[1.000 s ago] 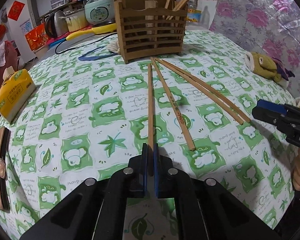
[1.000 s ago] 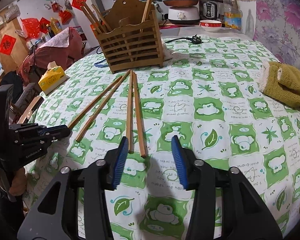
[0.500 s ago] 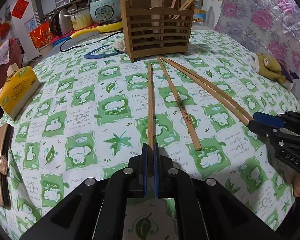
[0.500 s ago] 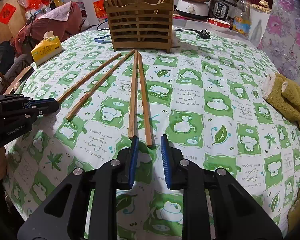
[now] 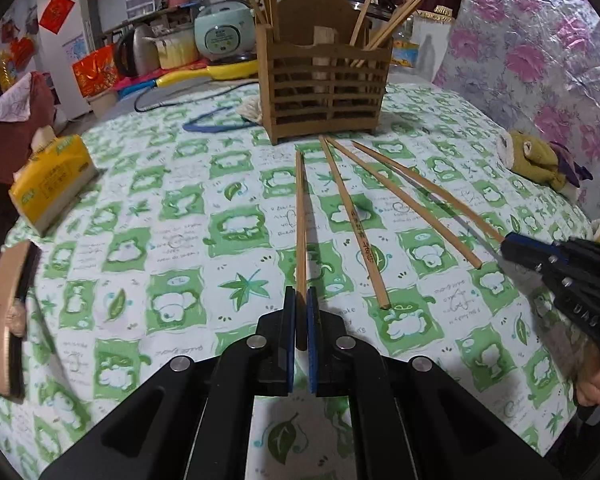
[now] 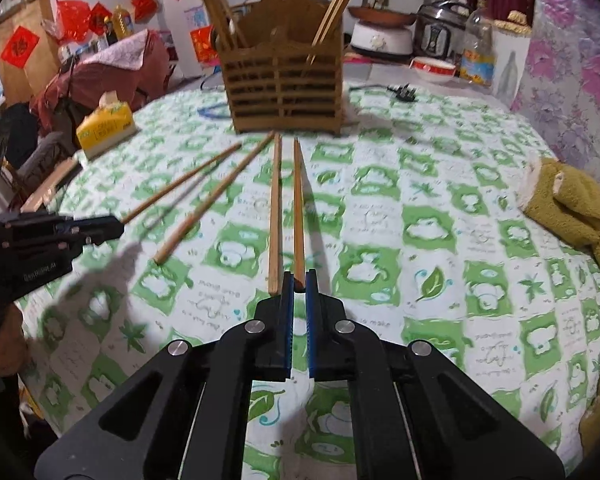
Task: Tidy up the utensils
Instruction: 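Lift both held chopsticks and lower them into the wooden holder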
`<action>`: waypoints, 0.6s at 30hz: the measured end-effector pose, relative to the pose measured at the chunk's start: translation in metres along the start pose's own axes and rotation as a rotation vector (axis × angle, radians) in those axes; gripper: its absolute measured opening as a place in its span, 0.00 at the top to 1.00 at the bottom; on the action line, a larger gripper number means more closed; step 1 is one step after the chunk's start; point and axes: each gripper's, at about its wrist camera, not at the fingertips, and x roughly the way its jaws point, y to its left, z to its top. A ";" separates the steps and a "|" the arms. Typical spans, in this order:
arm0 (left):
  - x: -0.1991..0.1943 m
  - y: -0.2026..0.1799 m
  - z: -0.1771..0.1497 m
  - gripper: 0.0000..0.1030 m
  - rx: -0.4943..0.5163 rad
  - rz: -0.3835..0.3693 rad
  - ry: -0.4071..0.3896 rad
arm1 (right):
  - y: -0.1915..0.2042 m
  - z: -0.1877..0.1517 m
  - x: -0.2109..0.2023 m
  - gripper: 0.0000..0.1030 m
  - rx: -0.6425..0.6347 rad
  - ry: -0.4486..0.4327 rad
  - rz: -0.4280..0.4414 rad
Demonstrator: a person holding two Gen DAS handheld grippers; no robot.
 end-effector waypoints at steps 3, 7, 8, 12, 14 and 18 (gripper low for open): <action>-0.020 -0.004 0.005 0.95 0.009 0.011 -0.040 | -0.001 0.012 -0.030 0.94 0.011 -0.077 0.004; -0.057 -0.011 0.013 0.95 0.015 0.021 -0.113 | 0.001 0.025 -0.067 0.94 0.012 -0.162 0.014; -0.064 -0.012 0.014 0.94 0.016 0.022 -0.124 | 0.002 0.028 -0.076 0.94 0.009 -0.181 0.015; -0.092 -0.018 0.018 0.95 0.011 0.025 -0.168 | 0.009 0.036 -0.107 0.94 0.001 -0.252 0.015; -0.103 -0.021 0.021 0.95 0.011 0.026 -0.181 | 0.011 0.039 -0.118 0.94 -0.002 -0.274 0.016; -0.123 -0.025 0.028 0.95 0.015 0.014 -0.202 | 0.015 0.050 -0.137 0.94 -0.009 -0.315 0.011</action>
